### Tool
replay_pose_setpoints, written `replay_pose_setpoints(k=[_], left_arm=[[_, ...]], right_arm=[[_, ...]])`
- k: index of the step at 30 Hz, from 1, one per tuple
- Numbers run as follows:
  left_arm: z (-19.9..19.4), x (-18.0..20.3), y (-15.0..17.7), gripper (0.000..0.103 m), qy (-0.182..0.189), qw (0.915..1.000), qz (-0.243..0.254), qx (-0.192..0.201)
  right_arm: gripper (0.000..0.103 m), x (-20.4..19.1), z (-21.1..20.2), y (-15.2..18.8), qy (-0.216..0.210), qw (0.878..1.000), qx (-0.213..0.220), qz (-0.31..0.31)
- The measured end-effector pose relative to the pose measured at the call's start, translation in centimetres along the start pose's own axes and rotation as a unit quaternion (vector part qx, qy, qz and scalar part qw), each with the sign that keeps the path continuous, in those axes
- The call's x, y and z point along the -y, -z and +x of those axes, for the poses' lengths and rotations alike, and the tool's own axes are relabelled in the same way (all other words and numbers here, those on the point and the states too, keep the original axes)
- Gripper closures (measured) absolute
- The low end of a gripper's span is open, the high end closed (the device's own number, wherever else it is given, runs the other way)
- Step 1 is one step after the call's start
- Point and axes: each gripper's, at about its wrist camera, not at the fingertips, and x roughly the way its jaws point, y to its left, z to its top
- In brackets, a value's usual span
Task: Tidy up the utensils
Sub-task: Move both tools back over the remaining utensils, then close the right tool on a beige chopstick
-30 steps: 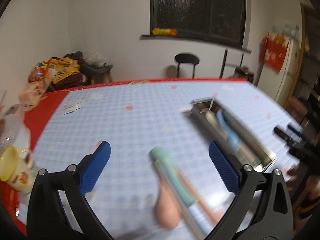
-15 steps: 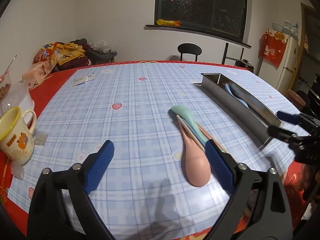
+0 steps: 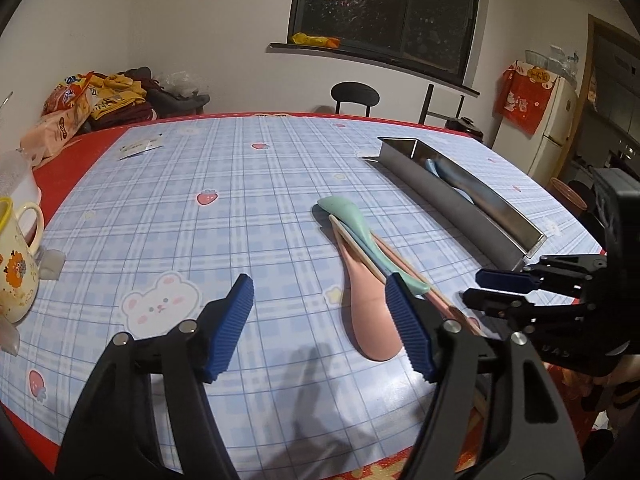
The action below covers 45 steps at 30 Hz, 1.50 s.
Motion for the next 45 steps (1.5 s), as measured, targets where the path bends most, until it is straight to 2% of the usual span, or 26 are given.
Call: replay_pose_setpoints(k=[16,20,22,30,32,35,40,45], left_arm=[[0.5,0.3,0.0,0.034,-0.003,0.9999,0.011,-0.010],[0.6,0.3,-0.1,0.034,-0.003,0.9998,0.011,-0.014],[0.7,0.3,0.0,0.035,-0.002,0.9998,0.011,-0.015],[1.1,1.3,0.3,0.053,0.001,0.9990,0.031,-0.033],[1.2,1.6,0.4,0.064,0.005,0.9985,0.038,-0.038],[1.3,1.6,0.5,0.073,0.021,0.9981,0.039,-0.042],[1.5,1.6,0.4,0.076,0.045,0.9971,0.023,-0.058],[2.3,3.1,-0.4,0.076,0.030,0.9960,0.045,-0.070]], right_arm=[[0.078,-1.0,1.8,-0.8,-0.002,0.999,-0.022,-0.024],[0.096,-0.5,1.6,-0.7,-0.008,1.000,-0.023,-0.017],[0.096,0.1,1.4,-0.6,-0.021,0.999,-0.025,-0.004],[0.096,1.1,0.9,0.1,-0.035,0.999,-0.034,0.012],[0.096,1.3,0.8,0.2,-0.039,0.999,-0.032,0.012],[0.096,1.6,0.7,0.4,-0.048,0.998,-0.026,0.019],[0.096,1.9,0.7,0.4,-0.057,0.998,-0.023,0.026],[0.096,2.0,0.7,0.4,-0.059,0.998,-0.022,0.027]])
